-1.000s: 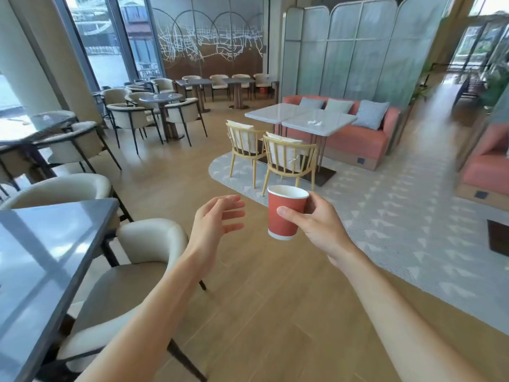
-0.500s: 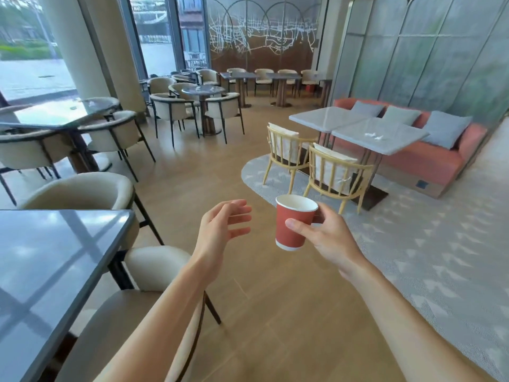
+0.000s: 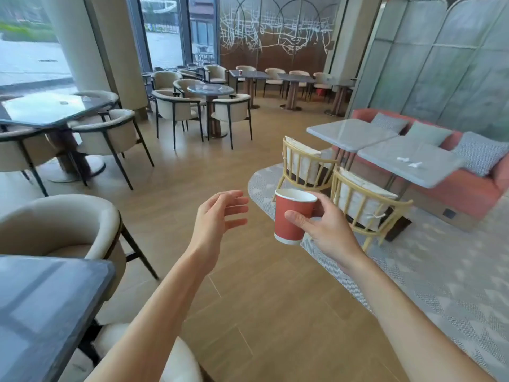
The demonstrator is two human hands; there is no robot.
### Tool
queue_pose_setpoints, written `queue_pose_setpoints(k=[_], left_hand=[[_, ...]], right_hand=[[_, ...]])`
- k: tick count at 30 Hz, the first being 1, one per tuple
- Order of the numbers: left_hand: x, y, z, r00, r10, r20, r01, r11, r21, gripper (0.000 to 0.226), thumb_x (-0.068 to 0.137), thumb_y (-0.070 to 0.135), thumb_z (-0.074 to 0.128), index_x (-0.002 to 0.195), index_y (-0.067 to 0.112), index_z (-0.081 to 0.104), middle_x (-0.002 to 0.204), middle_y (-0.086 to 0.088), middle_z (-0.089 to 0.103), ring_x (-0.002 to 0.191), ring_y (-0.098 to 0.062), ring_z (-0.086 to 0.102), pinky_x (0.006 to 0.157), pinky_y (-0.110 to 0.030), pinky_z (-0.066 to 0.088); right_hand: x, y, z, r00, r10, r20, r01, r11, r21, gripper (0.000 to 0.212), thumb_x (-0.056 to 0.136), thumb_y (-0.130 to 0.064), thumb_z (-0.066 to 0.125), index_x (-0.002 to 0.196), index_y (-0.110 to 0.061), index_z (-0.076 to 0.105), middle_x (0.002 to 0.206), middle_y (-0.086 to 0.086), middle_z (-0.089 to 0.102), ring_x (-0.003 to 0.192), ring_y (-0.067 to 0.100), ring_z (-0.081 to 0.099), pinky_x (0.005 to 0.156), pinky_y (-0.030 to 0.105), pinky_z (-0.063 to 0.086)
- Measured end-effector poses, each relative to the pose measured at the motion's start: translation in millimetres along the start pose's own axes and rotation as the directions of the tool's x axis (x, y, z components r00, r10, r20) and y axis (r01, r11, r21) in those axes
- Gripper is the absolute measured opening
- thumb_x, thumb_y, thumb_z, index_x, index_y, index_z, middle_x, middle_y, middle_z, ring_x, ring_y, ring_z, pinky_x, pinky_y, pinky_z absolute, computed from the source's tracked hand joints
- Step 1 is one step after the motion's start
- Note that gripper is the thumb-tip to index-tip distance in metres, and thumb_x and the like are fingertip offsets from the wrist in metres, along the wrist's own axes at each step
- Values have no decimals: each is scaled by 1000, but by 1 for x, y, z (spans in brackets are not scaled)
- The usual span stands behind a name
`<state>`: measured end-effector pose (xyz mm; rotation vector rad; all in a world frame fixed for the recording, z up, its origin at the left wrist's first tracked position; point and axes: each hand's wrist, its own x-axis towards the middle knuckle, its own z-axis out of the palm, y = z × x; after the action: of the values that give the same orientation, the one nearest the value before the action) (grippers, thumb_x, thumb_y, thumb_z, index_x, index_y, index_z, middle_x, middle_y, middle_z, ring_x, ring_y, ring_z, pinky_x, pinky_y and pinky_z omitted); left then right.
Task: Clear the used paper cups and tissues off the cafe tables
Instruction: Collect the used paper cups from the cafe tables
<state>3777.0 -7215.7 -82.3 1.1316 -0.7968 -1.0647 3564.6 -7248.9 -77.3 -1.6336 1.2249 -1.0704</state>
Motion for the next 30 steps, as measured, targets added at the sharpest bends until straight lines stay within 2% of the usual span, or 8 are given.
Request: queue_pose_setpoints(k=[7,9,11,14,16,21,27,30], left_hand=[[141,-14,-27,995,13,-103,-14,1000,-10,26,101,13,48,108,5,72,108,-16,74,97,-24,71,91,-48,59],[191,-15,-31,989,13,-146,-13,1000,-2,26,101,13,48,109,4,72,110,-17,74,98,-24,70,92,-48,58],[243,-17,-33,984,23,-176,-22,1000,9,26,100,13,48,110,3,71,113,-19,73,98,-25,70,92,-49,57],[320,-8,-30,976,31,-214,-26,999,26,25,100,13,50,108,3,71,112,-20,73,97,-26,69,93,-50,56],[367,-1,-26,972,43,-232,-36,999,34,25,99,14,51,108,3,72,110,-18,73,97,-26,69,92,-50,56],[467,15,-19,965,41,-259,-24,997,67,24,100,14,50,107,4,72,104,-13,74,97,-26,69,92,-48,57],[598,13,-30,964,47,-262,-12,991,132,26,101,14,49,108,5,72,108,-15,74,106,-31,69,93,-48,57],[673,5,-38,969,38,-243,-5,991,136,26,101,14,49,107,6,73,109,-15,74,100,-27,70,92,-46,57]], right_hand=[[156,19,58,998,-16,67,16,1000,7,65,75,-48,84,129,-24,59,117,-8,71,108,7,68,100,40,54],[211,27,75,994,-50,92,52,998,-21,68,74,-46,85,132,-22,57,118,-7,70,110,9,66,101,40,52],[270,36,89,988,-98,118,105,993,-54,69,76,-43,84,135,-21,55,121,-7,68,111,8,63,99,33,51],[355,43,102,982,-115,153,123,991,-48,62,81,-30,84,135,-20,54,118,-10,66,103,-3,60,83,12,48],[408,47,109,978,-123,169,133,990,-52,61,80,-28,84,133,-21,54,117,-11,65,100,-7,59,76,7,46],[517,50,129,978,-120,173,123,992,-10,60,79,-25,85,130,-22,54,109,-18,62,94,-8,58,72,5,46],[637,67,165,976,-119,182,123,992,-7,59,77,-25,87,125,-24,54,106,-20,62,93,-8,58,73,4,45],[703,84,188,982,-105,160,108,994,-9,60,76,-25,88,126,-22,56,107,-19,64,90,-14,59,71,2,44]])
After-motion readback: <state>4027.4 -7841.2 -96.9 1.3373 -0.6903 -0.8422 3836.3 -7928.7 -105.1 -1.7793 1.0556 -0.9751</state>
